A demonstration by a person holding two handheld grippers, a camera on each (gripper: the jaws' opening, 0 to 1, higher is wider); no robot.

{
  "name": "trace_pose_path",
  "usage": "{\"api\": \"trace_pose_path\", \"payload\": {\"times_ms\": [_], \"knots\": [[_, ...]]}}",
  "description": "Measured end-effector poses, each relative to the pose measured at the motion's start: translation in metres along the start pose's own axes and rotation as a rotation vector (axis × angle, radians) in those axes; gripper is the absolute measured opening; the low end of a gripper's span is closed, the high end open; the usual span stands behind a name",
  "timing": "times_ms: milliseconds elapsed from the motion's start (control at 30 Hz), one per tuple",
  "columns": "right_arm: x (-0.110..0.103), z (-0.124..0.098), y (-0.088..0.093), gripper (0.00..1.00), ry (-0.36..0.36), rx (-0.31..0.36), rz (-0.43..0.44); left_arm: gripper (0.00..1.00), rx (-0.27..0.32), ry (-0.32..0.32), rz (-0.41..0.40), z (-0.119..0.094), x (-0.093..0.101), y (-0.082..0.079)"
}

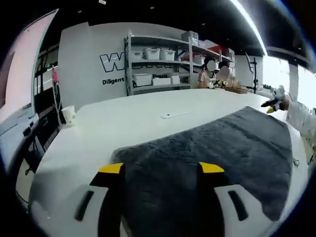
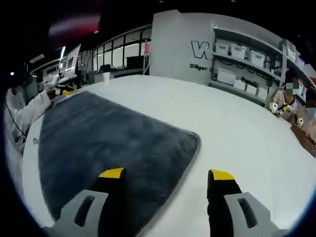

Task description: Open the folded towel by lifting each exposed corner and separating the folded layers until the towel lies flat within the target outline without major curled edges

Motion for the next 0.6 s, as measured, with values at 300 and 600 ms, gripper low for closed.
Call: {"api": "trace_pose_path", "payload": {"times_ms": [300,600], "knots": [[-0.004,-0.017,0.006,0.7,-0.004,-0.021,-0.026,0.8,0.003,0.029,-0.028,-0.019,0.004,-0.006],[-0.014,-0.044,0.022,0.68,-0.05,-0.037,-0.042,0.82,0.03,0.105,-0.096,-0.045,0.02,-0.001]]}}
Point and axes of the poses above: the point that each gripper's makers call its tool centre point, and the gripper's own axes: z roughly forward along the fingers, x roughly to its right, y roughly out of its underside, the point moved 6 cm from there along -z, roughly backward along the fingers, and after that the axes turned 10 degrees about -x, right-handed, at the moved point
